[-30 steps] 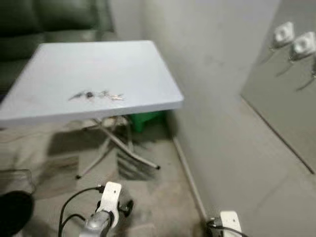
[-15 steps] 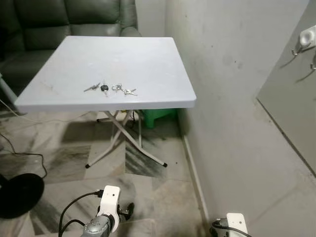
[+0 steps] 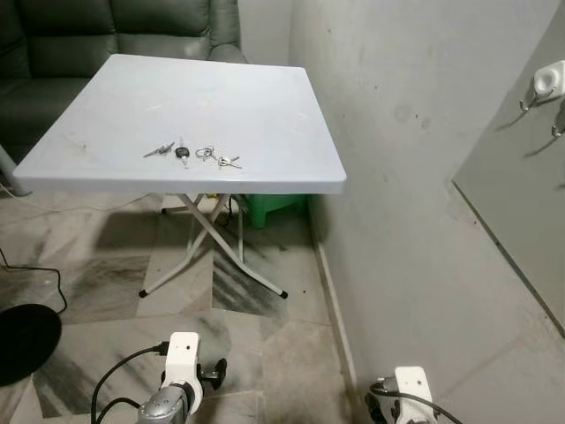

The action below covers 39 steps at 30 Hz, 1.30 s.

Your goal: Hang keys on a hook

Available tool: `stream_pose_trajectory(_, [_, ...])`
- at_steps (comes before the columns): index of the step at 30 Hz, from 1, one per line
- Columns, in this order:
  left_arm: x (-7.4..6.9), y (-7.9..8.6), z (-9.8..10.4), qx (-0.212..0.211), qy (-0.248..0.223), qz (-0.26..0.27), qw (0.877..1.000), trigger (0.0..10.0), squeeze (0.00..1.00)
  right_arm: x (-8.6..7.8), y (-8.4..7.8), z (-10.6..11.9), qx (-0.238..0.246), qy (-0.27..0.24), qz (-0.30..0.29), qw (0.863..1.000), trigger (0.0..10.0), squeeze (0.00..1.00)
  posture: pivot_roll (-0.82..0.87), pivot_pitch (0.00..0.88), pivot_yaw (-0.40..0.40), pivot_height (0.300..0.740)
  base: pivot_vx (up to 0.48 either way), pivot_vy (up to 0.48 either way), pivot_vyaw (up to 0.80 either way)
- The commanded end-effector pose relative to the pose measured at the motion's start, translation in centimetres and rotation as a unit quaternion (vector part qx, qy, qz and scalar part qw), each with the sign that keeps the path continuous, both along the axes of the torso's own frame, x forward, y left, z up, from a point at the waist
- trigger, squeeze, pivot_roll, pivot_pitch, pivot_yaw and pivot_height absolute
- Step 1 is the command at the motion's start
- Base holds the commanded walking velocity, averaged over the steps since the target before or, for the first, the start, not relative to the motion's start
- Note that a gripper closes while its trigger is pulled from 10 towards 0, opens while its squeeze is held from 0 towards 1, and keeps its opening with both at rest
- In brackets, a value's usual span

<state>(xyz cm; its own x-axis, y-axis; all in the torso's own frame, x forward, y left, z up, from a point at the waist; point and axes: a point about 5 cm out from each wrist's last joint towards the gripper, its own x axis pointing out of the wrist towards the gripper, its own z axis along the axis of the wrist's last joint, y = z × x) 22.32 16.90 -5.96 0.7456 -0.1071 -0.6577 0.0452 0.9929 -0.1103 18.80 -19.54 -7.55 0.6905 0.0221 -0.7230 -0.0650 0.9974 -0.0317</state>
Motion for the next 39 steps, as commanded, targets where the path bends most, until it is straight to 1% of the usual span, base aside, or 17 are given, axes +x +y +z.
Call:
stream_pose_trajectory(1, [0.1, -0.1, 0.1, -0.007, -0.008, 0.012, 1.000, 10.0, 0.00, 0.2, -0.1, 0.0, 0.001, 0.004, 0.005, 1.000, 10.0, 0.00, 0.14, 0.000, -0.119, 0.740, 0.000, 0.000, 0.00])
stream_pose_trajectory(9, [0.2, -0.1, 0.1, -0.008, -0.006, 0.013, 1.000, 10.0, 0.00, 0.4, 0.0, 0.2, 0.001, 0.000, 0.002, 1.000, 10.0, 0.00, 0.13, 0.000, -0.114, 0.740, 0.000, 0.000, 0.00])
stream_pose_trajectory(14, [0.3, -0.2, 0.2, -0.007, -0.004, 0.005, 1.000, 10.0, 0.00, -0.1, 0.1, -0.1, 0.004, 0.004, -0.006, 1.000, 10.0, 0.00, 0.11, 0.000, -0.094, 0.740, 0.000, 0.000, 0.00])
stream_pose_trajectory(18, [0.8, -0.2, 0.5, -0.005, -0.008, -0.001, 1.000, 10.0, 0.00, -0.7, 0.2, -0.4, 0.007, 0.009, -0.009, 1.000, 10.0, 0.00, 0.10, 0.000, -0.085, 0.740, 0.000, 0.000, 0.00])
stream_pose_trajectory(30, [1.2, -0.4, 0.7, -0.001, -0.008, -0.013, 1.000, 10.0, 0.00, -1.0, 0.1, -0.5, 0.004, 0.010, -0.017, 1.000, 10.0, 0.00, 0.08, 0.000, -0.070, 0.740, 0.000, 0.000, 0.00])
stream_pose_trajectory(39, [1.1, -0.5, 0.6, -0.002, -0.005, -0.019, 1.000, 10.0, 0.00, -1.4, -0.1, -0.7, 0.003, 0.014, -0.018, 1.000, 10.0, 0.00, 0.08, 0.000, -0.072, 0.740, 0.000, 0.367, 0.00])
